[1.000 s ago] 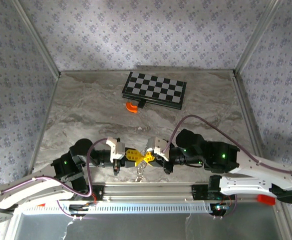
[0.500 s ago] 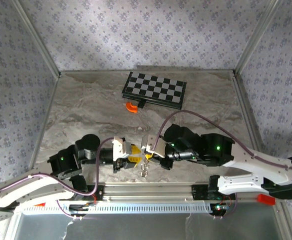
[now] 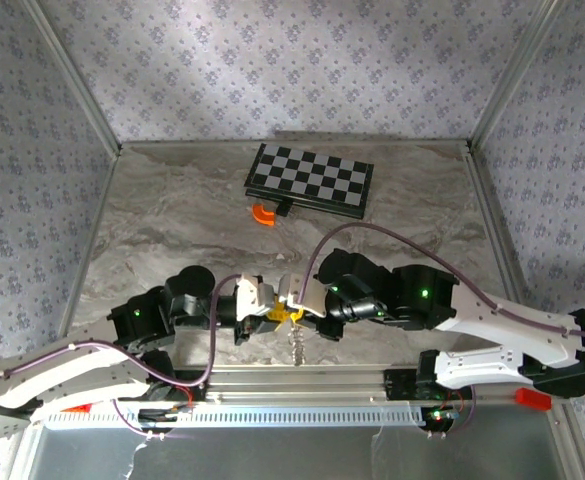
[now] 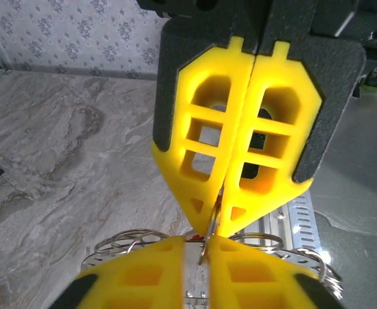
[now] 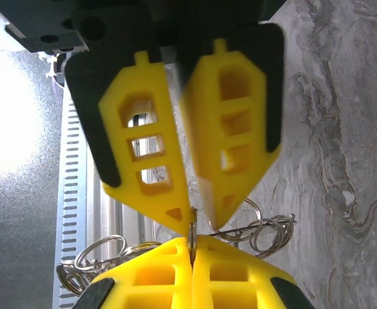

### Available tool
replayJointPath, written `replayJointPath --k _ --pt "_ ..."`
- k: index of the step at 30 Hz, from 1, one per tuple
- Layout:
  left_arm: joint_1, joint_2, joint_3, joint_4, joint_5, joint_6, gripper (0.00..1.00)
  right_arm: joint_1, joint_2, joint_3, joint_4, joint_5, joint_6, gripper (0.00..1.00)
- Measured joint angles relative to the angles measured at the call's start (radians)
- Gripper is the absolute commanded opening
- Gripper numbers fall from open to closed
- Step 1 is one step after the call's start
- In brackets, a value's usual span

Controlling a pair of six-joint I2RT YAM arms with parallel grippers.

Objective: Put the keys on the keyring

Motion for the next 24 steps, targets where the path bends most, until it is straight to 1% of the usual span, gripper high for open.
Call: replayJointPath --k 1,2,8,9,11,13,18,21,24 --pt "0.000 0.000 0.000 0.001 0.002 0.001 0.01 -0.003 0.000 0.000 0.000 -0.001 0.000 0.00" --pt "0.000 0.001 0.000 0.001 0.005 -0.002 0.00 -0.006 0.000 0.000 0.000 -0.003 0.000 0.00" --pt "0.000 0.000 0.000 0.005 0.013 -0.010 0.00 -0.013 -0.002 0.000 0.001 -0.007 0.001 0.00" --pt "0.000 -0.002 -0.002 0.010 0.013 -0.016 0.00 -0.015 -0.005 -0.002 0.005 -0.009 0.003 0.02" --pt "0.000 -0.016 -0.017 0.042 0.017 -0.029 0.00 -0.020 -0.022 -0.014 0.025 -0.016 0.015 0.11" --pt "0.000 -0.034 -0.042 0.090 0.025 -0.047 0.00 -0.027 -0.054 -0.048 0.074 -0.030 0.035 0.14" --pt "0.000 -0.063 -0.084 0.181 0.043 -0.084 0.00 -0.044 -0.123 -0.138 0.186 -0.071 0.077 0.15" --pt "0.000 -0.062 -0.098 0.213 0.048 -0.103 0.00 -0.054 -0.143 -0.164 0.220 -0.089 0.092 0.15" --pt "0.000 -0.063 -0.113 0.253 0.057 -0.122 0.00 -0.058 -0.162 -0.183 0.244 -0.100 0.101 0.12"
